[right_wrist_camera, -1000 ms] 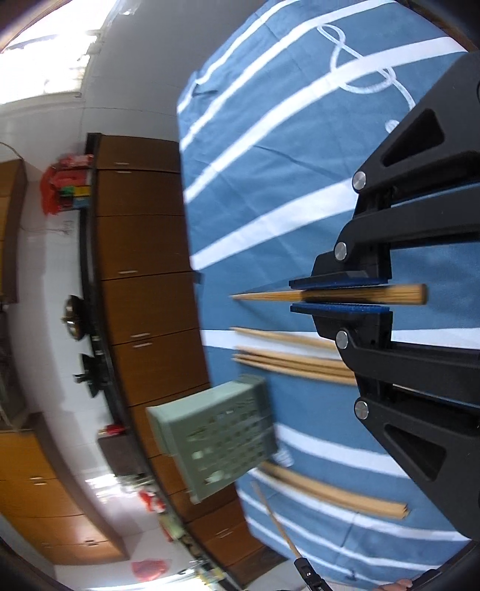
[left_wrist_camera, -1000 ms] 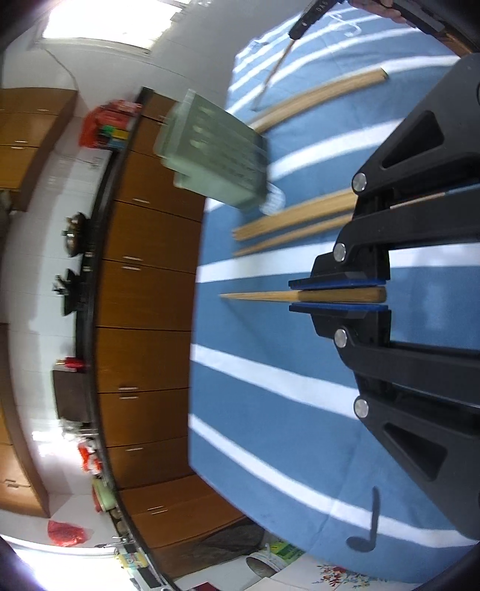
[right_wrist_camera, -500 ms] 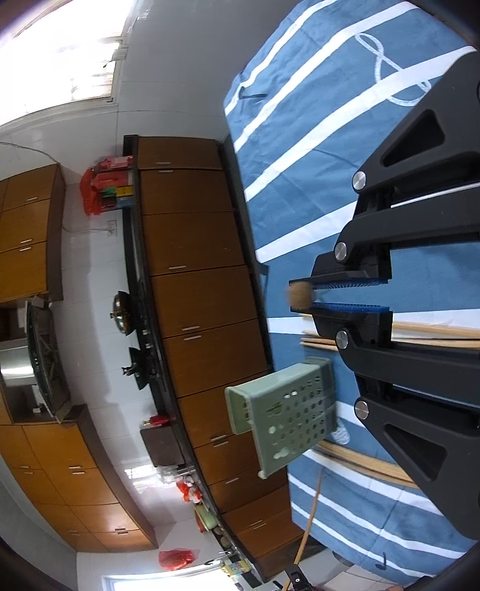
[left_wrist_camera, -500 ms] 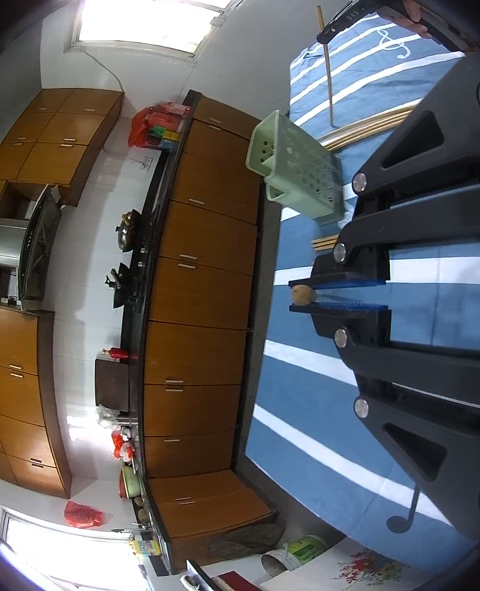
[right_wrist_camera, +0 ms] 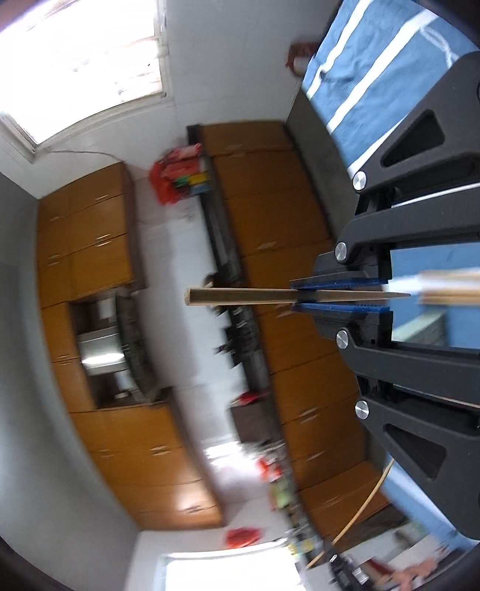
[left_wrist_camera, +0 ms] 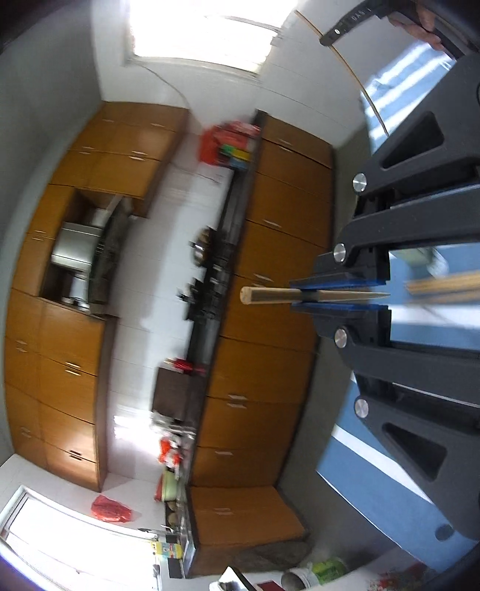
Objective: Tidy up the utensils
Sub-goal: 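Lift both held chopsticks and carry them above the green utensil holder, then open both tools to drop the chopsticks into the green holder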
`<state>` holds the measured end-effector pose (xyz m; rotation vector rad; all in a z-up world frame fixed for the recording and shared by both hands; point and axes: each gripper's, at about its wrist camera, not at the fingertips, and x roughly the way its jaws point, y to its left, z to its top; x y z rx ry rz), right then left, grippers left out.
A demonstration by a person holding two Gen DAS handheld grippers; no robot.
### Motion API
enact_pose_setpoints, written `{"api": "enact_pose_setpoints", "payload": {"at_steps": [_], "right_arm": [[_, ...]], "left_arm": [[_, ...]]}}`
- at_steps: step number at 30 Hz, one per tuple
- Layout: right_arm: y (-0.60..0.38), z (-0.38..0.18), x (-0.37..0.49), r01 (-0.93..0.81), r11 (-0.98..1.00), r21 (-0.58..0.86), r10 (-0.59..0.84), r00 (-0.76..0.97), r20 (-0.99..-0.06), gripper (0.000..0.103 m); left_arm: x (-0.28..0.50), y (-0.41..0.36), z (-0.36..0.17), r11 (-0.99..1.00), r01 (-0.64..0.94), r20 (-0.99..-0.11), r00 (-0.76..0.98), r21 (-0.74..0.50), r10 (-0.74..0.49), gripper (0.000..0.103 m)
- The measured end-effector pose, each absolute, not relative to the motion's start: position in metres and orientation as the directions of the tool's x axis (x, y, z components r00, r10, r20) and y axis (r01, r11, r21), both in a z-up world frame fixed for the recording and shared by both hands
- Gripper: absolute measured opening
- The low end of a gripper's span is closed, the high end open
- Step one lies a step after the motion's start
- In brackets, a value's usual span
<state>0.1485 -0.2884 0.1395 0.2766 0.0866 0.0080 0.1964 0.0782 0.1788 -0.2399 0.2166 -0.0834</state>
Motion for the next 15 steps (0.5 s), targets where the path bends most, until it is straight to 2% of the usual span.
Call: {"api": "enact_pose_setpoints", "payload": {"at_steps": [3,6,15], "right_arm": [[-0.281,0.157,0.151,-0.068,0.949,0.307,0.076,0.997,-0.011,0.008],[-0.266,0.161,0.16,-0.117,0.951,0.287,0.12,0.993,0.005,0.008],[-0.243,0.114,0.212,-0.105,0.961,0.257,0.154,0.972,-0.179,0.008]], "left_arm": [[0.197,0.067,0.2,0.959,0.094,-0.137,0.981,-0.269,-0.135,0.007],[0.202,0.047,0.209,0.947,0.15,-0.106,0.977,-0.284,-0.187,0.007],[0.248,0.0,0.147,0.944,0.194,-0.259,0.929,-0.266,-0.263,0.007]]}}
